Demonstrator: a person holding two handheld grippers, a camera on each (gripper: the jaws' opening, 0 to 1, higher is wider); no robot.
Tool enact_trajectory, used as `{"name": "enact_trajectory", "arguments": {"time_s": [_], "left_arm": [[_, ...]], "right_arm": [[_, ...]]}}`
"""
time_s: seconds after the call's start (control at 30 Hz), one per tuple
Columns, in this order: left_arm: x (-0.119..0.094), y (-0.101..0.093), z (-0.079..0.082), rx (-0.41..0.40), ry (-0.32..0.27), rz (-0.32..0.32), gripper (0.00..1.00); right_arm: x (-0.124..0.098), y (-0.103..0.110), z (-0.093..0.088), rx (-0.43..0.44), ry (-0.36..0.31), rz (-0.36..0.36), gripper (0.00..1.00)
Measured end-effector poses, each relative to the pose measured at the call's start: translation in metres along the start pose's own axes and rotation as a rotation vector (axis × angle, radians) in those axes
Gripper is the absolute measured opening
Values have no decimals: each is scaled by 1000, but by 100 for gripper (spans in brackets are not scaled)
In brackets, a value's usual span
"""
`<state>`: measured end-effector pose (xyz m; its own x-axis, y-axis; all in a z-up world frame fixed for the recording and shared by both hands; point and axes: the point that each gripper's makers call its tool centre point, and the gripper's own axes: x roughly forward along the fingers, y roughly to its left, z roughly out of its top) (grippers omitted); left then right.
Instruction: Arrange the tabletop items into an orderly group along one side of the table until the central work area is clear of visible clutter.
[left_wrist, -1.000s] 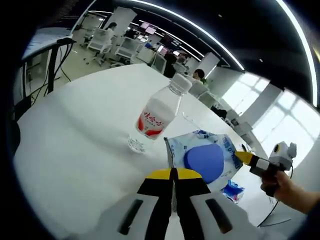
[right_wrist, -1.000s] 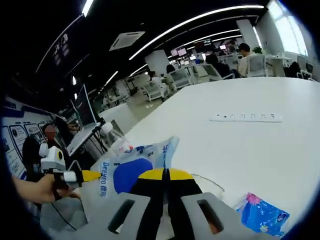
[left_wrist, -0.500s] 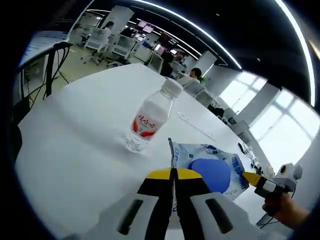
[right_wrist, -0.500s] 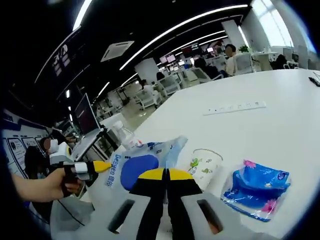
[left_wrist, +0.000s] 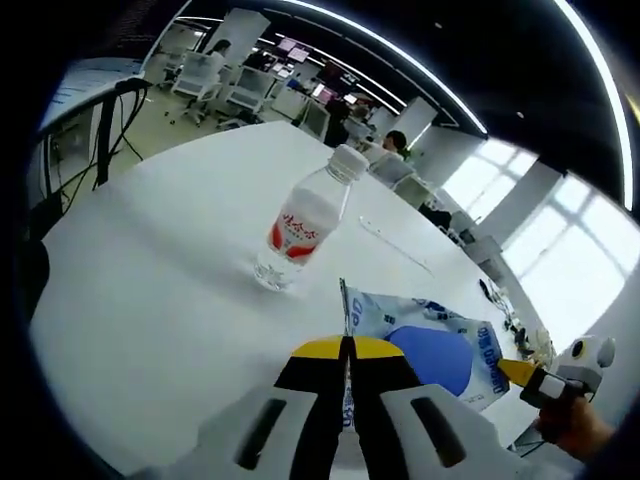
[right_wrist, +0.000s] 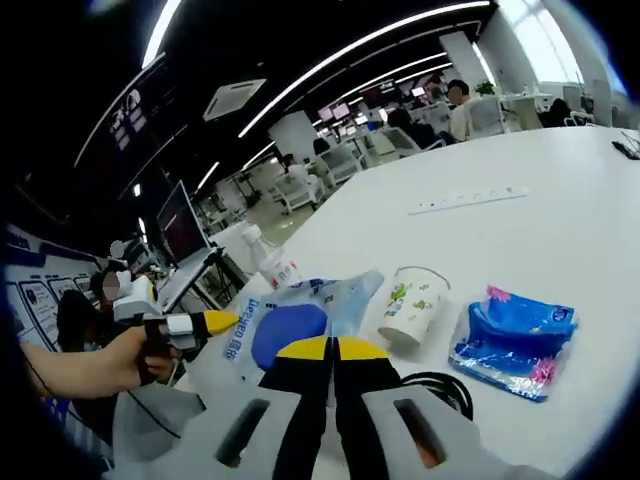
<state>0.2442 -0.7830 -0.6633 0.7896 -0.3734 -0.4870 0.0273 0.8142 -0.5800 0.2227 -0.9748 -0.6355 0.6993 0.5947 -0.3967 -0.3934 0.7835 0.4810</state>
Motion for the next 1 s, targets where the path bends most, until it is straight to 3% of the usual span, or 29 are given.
{"name": "enact_trajectory", "arguments": {"time_s": [0.43, 0.7, 1.0], "left_arm": [[-6, 3, -22, -4, 39, 10, 0], [-10, 16, -34, 24, 73, 37, 0], [-16, 35, -47, 15, 104, 73, 0]], "right_arm": [[-9, -1, -20, 21, 46, -3, 0], [-6, -1, -53, 75, 110, -13, 0], [1, 1, -82, 67, 173, -20, 0]]}}
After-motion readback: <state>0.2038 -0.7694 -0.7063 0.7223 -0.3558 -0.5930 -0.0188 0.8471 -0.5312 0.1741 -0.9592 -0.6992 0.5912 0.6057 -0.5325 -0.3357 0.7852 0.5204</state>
